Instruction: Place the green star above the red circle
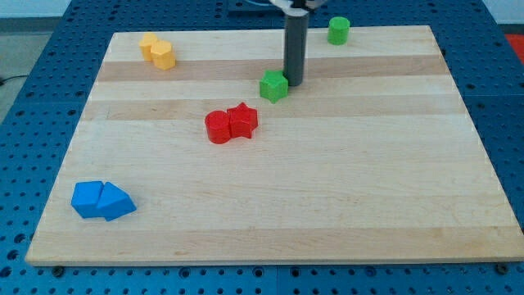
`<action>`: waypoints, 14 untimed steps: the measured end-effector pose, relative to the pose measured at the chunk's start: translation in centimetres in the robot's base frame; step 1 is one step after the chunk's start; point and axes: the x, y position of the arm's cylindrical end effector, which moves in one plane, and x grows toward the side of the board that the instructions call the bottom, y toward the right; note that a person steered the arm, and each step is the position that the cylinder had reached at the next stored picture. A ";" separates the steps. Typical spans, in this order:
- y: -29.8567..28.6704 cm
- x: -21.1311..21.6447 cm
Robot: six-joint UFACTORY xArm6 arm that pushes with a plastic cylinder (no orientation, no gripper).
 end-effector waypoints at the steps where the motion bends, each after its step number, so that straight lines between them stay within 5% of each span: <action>1: -2.7 0.0; 7: -1.8 1.6; 14: -15.5 -0.6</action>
